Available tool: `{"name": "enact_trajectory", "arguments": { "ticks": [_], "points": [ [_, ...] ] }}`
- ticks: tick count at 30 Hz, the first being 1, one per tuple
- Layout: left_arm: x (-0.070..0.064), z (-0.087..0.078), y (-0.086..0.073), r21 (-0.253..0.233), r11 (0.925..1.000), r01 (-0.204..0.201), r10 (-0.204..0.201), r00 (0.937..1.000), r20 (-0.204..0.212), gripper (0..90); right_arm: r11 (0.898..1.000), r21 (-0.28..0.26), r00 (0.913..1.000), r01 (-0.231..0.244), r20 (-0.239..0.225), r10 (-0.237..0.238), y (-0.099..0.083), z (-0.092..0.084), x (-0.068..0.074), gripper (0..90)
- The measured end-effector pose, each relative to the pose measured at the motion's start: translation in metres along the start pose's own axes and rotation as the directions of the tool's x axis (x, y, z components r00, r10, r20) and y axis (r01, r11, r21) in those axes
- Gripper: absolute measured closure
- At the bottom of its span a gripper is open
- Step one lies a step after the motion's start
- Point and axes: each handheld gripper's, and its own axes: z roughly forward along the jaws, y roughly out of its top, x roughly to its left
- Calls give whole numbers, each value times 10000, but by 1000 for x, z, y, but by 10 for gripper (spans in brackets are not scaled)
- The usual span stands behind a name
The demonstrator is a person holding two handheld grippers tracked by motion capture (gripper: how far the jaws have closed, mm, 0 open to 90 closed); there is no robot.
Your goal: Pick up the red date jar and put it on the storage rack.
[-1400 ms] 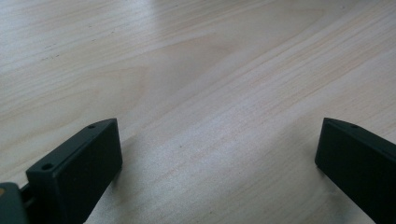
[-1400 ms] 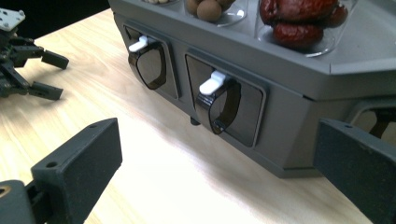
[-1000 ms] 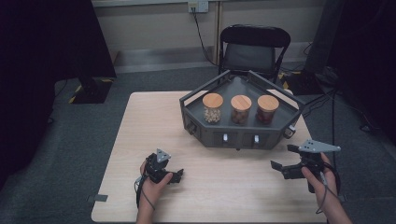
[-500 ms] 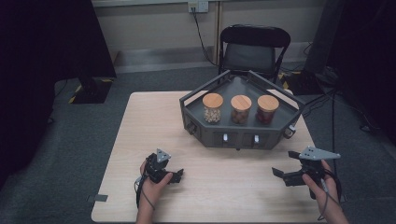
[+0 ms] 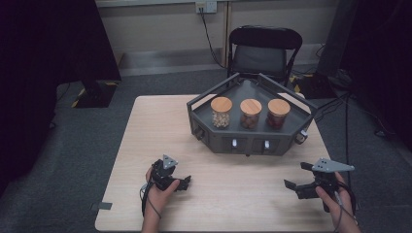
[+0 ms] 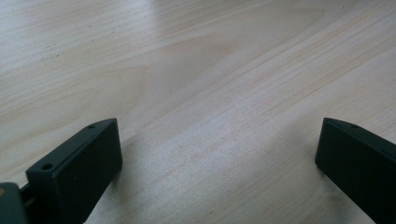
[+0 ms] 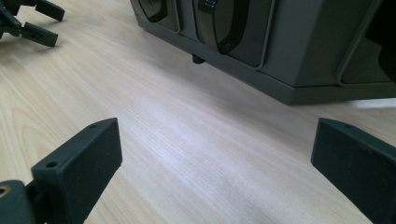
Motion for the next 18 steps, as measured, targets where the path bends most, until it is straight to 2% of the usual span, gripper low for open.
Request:
{"name": "enact_trajectory", "arguments": {
  "ticks": [18],
  "points": [
    [0, 0, 0, -1, 10000, 4, -4, 10000, 5, 2, 9996, 295, 10000, 8, -44, -6, -11, 3, 1, 12]
  ]
}}
